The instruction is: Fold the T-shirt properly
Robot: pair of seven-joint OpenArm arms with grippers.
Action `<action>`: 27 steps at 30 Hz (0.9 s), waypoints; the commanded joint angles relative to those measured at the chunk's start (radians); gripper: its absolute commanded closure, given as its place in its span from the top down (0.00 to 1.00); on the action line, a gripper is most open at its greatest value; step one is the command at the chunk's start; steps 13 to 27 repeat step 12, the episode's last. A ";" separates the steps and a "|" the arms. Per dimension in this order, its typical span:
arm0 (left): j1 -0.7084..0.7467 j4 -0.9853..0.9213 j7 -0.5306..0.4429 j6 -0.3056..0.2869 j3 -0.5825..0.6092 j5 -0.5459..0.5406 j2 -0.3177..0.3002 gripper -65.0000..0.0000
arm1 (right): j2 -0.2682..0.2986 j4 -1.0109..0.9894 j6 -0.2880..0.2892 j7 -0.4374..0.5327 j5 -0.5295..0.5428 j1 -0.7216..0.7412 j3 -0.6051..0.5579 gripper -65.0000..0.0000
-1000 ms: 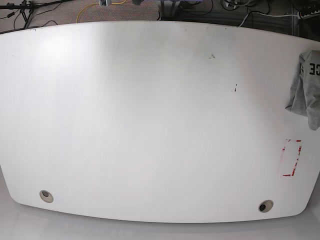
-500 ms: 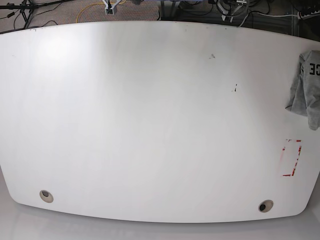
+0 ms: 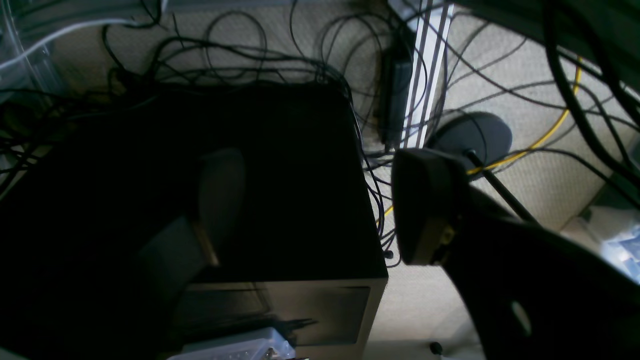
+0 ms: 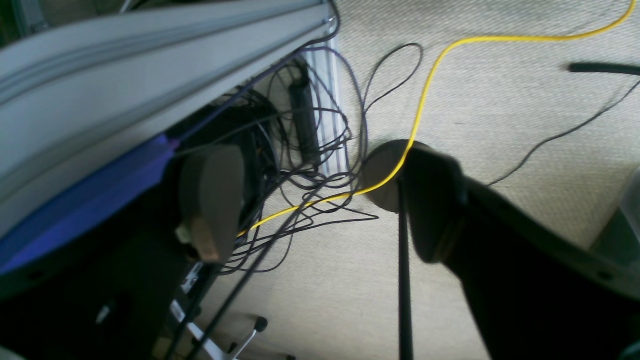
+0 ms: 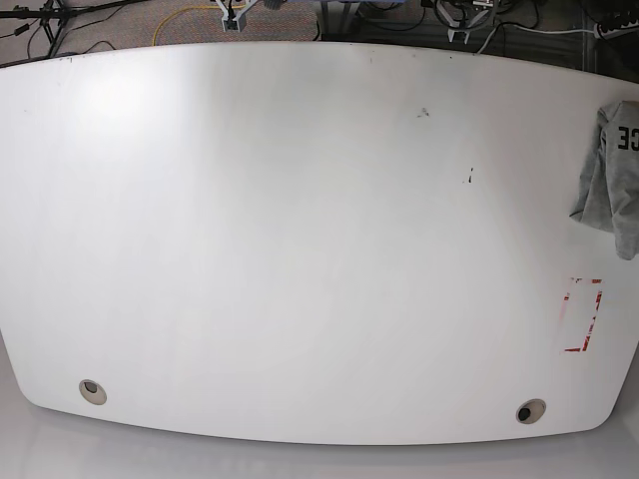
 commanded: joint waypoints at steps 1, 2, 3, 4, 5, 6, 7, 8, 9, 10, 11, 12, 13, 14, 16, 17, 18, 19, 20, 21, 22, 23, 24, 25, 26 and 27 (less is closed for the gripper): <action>0.003 0.002 -0.004 -0.001 0.001 0.002 -0.005 0.64 | 0.002 0.004 -0.005 0.004 0.003 -0.008 0.001 0.72; 0.003 0.002 -0.007 0.000 -0.002 0.002 -0.003 0.64 | 0.002 0.004 -0.010 0.004 0.003 -0.008 0.001 0.72; 0.003 0.002 -0.010 0.000 -0.002 0.002 -0.003 0.64 | 0.002 0.004 -0.011 0.004 0.003 -0.008 0.001 0.72; 0.003 0.003 -0.012 0.002 -0.002 0.002 -0.003 0.64 | 0.002 0.004 -0.014 0.004 0.003 -0.008 0.001 0.72; 0.003 0.003 -0.012 0.002 -0.004 0.001 -0.003 0.64 | 0.002 0.004 -0.016 0.004 0.003 -0.008 0.001 0.72; 0.003 0.003 -0.012 0.002 -0.004 0.001 -0.003 0.64 | 0.002 0.004 -0.016 0.004 0.003 -0.008 0.001 0.72; 0.003 0.003 -0.014 0.002 -0.004 0.001 -0.003 0.64 | 0.002 0.003 -0.016 0.004 0.003 -0.008 0.001 0.72; 0.003 0.003 -0.018 0.002 -0.004 0.001 -0.003 0.64 | 0.002 0.003 -0.016 0.004 0.003 -0.008 0.001 0.72; 0.003 0.003 -0.029 0.002 -0.005 0.001 -0.003 0.65 | 0.000 0.003 -0.016 0.004 0.003 -0.008 0.001 0.72; 0.003 0.003 -0.038 0.002 -0.005 0.001 -0.002 0.65 | 0.000 0.003 -0.016 0.004 0.003 -0.008 0.001 0.72; 0.003 0.003 -0.052 0.002 -0.005 0.001 -0.002 0.65 | -0.001 0.003 -0.016 0.004 0.003 -0.008 0.001 0.72; 0.006 0.003 -0.069 0.002 -0.005 0.001 -0.002 0.65 | -0.008 0.003 -0.016 0.004 0.003 -0.008 0.001 0.72; 0.006 0.003 -0.069 0.002 -0.005 0.001 -0.002 0.65 | -0.008 0.003 -0.016 0.004 0.003 -0.008 0.001 0.72; 0.006 0.003 -0.069 0.002 -0.005 0.001 -0.002 0.65 | -0.008 0.003 -0.016 0.004 0.003 -0.008 0.001 0.72; 0.006 0.003 -0.069 0.002 -0.005 0.001 -0.002 0.65 | -0.008 0.003 -0.016 0.004 0.003 -0.008 0.001 0.72; 0.006 0.003 -0.069 0.002 -0.005 0.001 -0.002 0.65 | -0.008 0.003 -0.016 0.004 0.003 -0.008 0.001 0.72; 0.006 0.003 -0.069 0.002 -0.005 0.001 -0.002 0.65 | -0.008 0.003 -0.016 0.004 0.003 -0.008 0.001 0.72; 0.006 0.003 -0.069 0.002 -0.005 0.001 -0.002 0.65 | -0.008 0.003 -0.016 0.004 0.003 -0.008 0.001 0.72; 0.006 0.003 -0.069 0.002 -0.005 0.001 -0.002 0.65 | -0.008 0.003 -0.016 0.004 0.003 -0.008 0.001 0.72; 0.006 0.003 -0.069 0.002 -0.005 0.001 -0.002 0.65 | -0.008 0.003 -0.016 0.004 0.003 -0.008 0.001 0.72; 0.006 0.003 -0.069 0.002 -0.005 0.001 -0.002 0.65 | -0.008 0.003 -0.016 0.004 0.003 -0.008 0.001 0.72; 0.006 0.003 -0.069 0.002 -0.005 0.001 -0.002 0.65 | -0.008 0.003 -0.016 0.004 0.003 -0.008 0.001 0.72; 0.006 0.003 -0.069 0.002 -0.005 0.001 -0.002 0.65 | -0.008 0.003 -0.016 0.004 0.003 -0.008 0.001 0.72; 0.006 0.003 -0.069 0.002 -0.005 0.001 -0.002 0.65 | -0.008 0.003 -0.016 0.004 0.003 -0.008 0.001 0.72; 0.006 0.003 -0.069 0.002 -0.005 0.001 -0.002 0.65 | -0.008 0.003 -0.016 0.004 0.003 -0.008 0.001 0.72; 0.006 0.003 -0.069 0.002 -0.005 0.001 -0.002 0.65 | -0.008 0.003 -0.016 0.004 0.003 -0.008 0.001 0.72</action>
